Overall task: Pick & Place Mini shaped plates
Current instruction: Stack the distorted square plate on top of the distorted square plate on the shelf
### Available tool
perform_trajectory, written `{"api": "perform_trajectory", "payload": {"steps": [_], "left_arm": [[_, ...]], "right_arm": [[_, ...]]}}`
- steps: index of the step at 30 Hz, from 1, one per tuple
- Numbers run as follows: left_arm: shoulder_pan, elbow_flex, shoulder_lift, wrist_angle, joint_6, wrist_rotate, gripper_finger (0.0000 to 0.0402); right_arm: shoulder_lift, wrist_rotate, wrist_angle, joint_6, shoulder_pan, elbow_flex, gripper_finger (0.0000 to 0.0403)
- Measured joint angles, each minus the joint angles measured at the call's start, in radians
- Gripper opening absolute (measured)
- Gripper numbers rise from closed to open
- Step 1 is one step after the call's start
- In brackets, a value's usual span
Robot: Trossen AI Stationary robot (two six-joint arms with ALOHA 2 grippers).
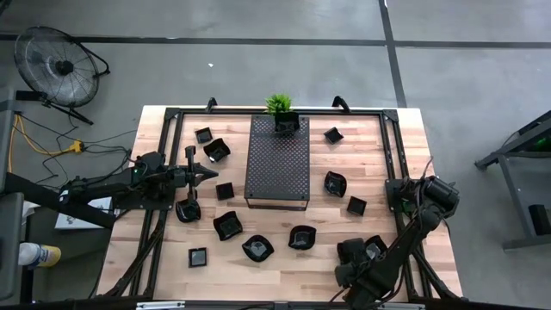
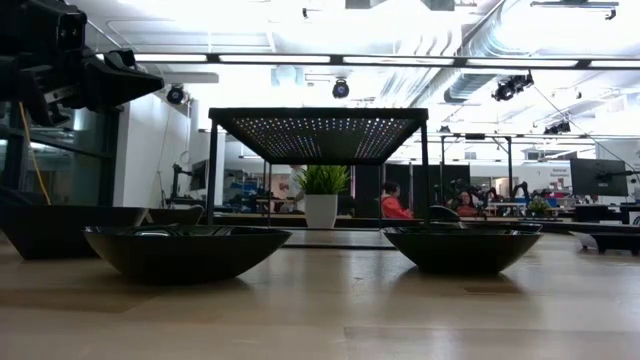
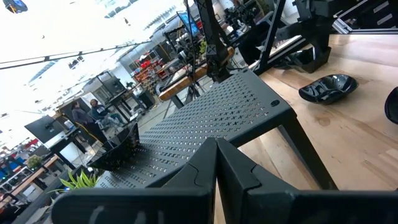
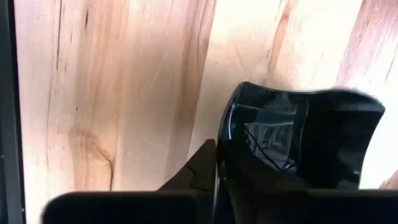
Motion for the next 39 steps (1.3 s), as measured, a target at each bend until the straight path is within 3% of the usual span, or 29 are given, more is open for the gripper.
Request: {"api": "perform_trajectory", "payload": {"steps": [3,20,39], "left_arm": [[0.000,0.000,0.000,0.000,0.000,0.000,0.0001],[0.000,0.000,0.000,0.000,0.000,0.000,0.0001],[0.000,0.000,0.000,0.000,0.000,0.000,0.0001]], "right_arm": [[0.000,-0.001,0.000,0.000,0.000,0.000,0.0004],[-0.001,0.010,-0.061,-0.082,-0.068,0.052,0.0001],[0.000,0.151,-0.514,-0.203,-0.168,0.358,0.0000]]}}
